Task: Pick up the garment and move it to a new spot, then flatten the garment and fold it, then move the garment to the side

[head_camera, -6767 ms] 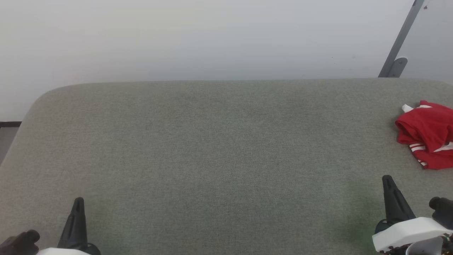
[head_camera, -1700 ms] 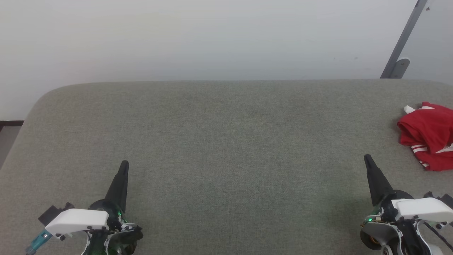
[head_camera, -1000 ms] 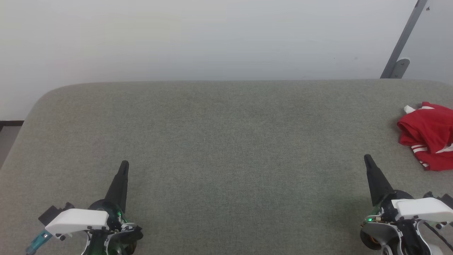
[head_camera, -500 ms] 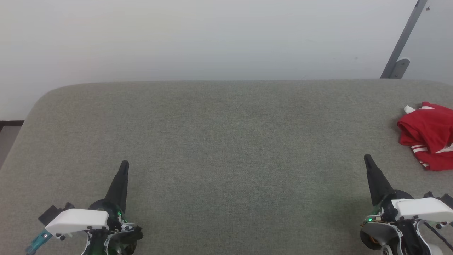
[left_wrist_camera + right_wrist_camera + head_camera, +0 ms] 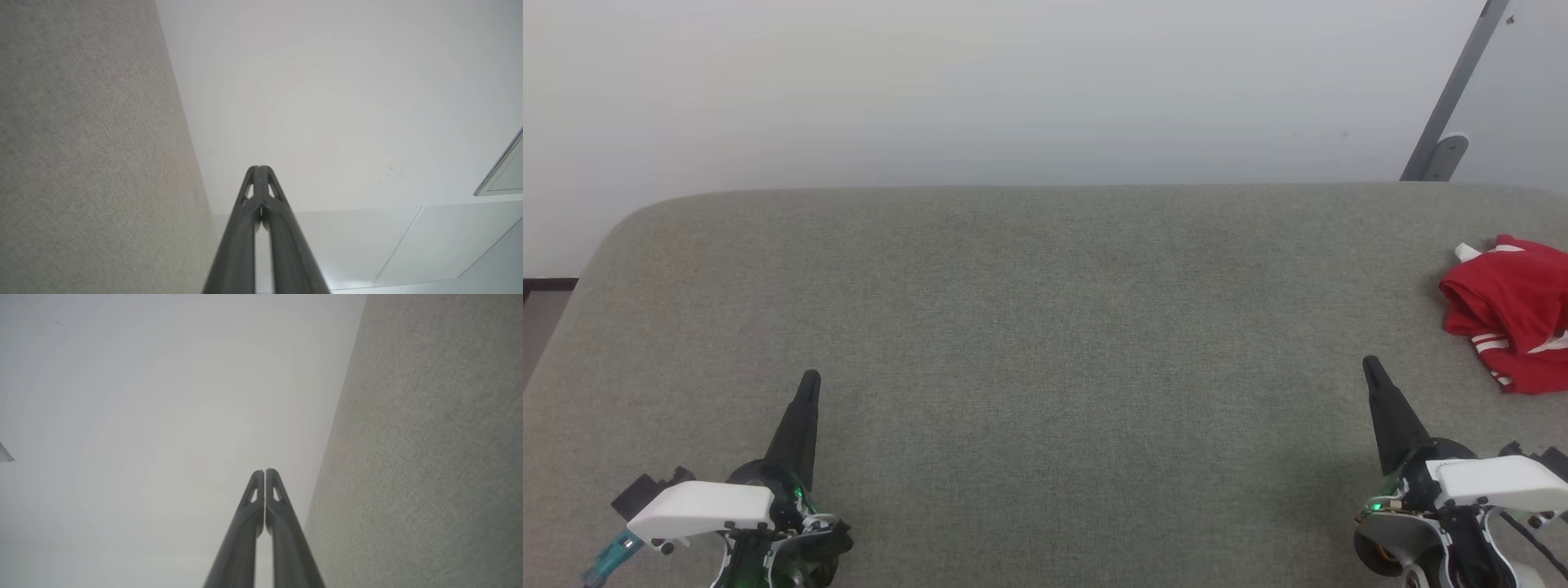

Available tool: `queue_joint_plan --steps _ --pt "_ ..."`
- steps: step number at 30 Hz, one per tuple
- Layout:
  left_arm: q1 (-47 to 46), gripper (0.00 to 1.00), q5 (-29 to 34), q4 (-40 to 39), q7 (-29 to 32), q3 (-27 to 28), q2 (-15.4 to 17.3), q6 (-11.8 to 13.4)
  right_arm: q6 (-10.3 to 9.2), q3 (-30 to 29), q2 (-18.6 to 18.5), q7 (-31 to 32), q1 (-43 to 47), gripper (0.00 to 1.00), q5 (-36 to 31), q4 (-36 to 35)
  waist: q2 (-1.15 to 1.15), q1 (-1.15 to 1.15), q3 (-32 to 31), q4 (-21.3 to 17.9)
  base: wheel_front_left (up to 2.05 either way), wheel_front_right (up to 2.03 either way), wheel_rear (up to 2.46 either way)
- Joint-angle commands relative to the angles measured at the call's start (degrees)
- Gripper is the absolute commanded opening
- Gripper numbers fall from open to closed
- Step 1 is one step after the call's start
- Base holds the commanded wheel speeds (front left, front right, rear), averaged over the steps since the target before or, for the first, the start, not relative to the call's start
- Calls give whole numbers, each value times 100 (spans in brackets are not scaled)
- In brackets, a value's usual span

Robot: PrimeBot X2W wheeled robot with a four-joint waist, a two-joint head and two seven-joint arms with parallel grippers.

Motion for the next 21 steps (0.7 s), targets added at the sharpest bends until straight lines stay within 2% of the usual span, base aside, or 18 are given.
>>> queue_joint_plan --steps 1,21 --pt "-66 0 -19 -1 16 -1 -10 -27 0 -4 17 13 -28 0 25 -9 0 0 0 0 0 0 0" --pt "-66 0 -19 -2 16 -2 -10 -27 0 -3 17 12 -28 0 26 -10 0 0 0 0 0 0 0"
